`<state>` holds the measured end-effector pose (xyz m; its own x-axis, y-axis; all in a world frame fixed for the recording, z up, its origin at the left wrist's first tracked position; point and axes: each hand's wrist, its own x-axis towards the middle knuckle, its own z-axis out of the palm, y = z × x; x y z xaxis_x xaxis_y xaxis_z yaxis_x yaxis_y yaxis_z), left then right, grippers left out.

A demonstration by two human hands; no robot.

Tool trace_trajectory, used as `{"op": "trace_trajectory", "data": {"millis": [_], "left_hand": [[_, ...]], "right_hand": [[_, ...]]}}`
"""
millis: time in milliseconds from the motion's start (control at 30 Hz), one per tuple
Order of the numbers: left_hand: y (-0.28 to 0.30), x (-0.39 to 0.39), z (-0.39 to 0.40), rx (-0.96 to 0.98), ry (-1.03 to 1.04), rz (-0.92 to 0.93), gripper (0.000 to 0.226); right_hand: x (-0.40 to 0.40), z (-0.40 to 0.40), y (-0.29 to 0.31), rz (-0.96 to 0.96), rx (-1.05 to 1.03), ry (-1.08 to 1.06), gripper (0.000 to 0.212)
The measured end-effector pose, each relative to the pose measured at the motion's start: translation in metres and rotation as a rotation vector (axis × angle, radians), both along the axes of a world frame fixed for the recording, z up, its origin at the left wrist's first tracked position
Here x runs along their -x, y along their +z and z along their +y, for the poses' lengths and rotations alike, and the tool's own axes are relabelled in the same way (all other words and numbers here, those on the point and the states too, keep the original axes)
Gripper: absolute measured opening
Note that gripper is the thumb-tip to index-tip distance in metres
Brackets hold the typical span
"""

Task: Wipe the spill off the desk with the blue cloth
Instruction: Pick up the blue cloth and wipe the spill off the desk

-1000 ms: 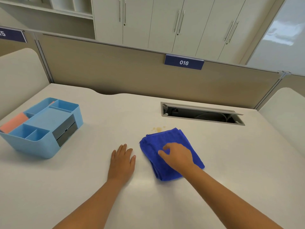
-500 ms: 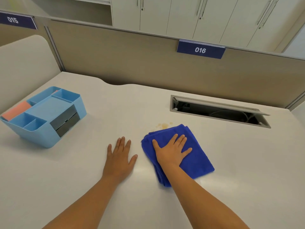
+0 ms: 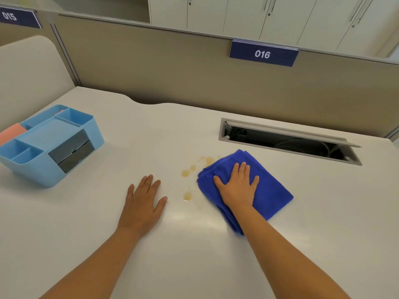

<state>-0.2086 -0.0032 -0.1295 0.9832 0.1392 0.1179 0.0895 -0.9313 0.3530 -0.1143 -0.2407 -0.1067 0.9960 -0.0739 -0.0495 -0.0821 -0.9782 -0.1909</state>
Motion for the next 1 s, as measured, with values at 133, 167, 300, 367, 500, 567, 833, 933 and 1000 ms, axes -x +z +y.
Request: {"op": "trace_trajectory", "data": {"millis": [133,167,300,367,500,567,833,933,1000], "left_hand": [[0.001,0.0,0.0,0.028,0.003,-0.003,0.054],[0.001,0.001,-0.001,0.031,0.004,-0.004,0.054],[0.004,0.001,-0.002,0.043,0.008,-0.012,0.053],[0.005,0.002,-0.004,0.042,0.004,-0.006,0.053],[0.007,0.002,-0.006,-0.005,0.009,0.016,0.064],[0.006,0.002,-0.006,-0.023,0.007,0.026,0.067],[0.005,0.002,-0.002,0.013,0.007,0.009,0.057],[0.005,0.002,-0.001,0.033,0.008,-0.013,0.066],[0.007,-0.003,0.002,0.043,0.048,-0.048,0.066]], "right_hand": [[0.002,0.009,-0.001,0.005,0.002,0.141,0.092],[0.011,0.009,-0.005,-0.004,-0.009,0.193,0.093],[0.044,-0.018,-0.02,-0.073,-0.048,0.201,0.102],[0.041,-0.035,-0.02,-0.095,-0.046,0.056,0.109],[-0.002,-0.035,-0.007,-0.042,-0.049,-0.049,0.117],[-0.023,-0.019,-0.001,-0.014,-0.052,0.01,0.118],[0.009,-0.009,-0.016,-0.037,-0.034,0.321,0.099],[0.02,-0.039,-0.016,-0.029,-0.009,0.321,0.099],[0.019,-0.05,-0.007,0.013,-0.009,0.335,0.102]]}}
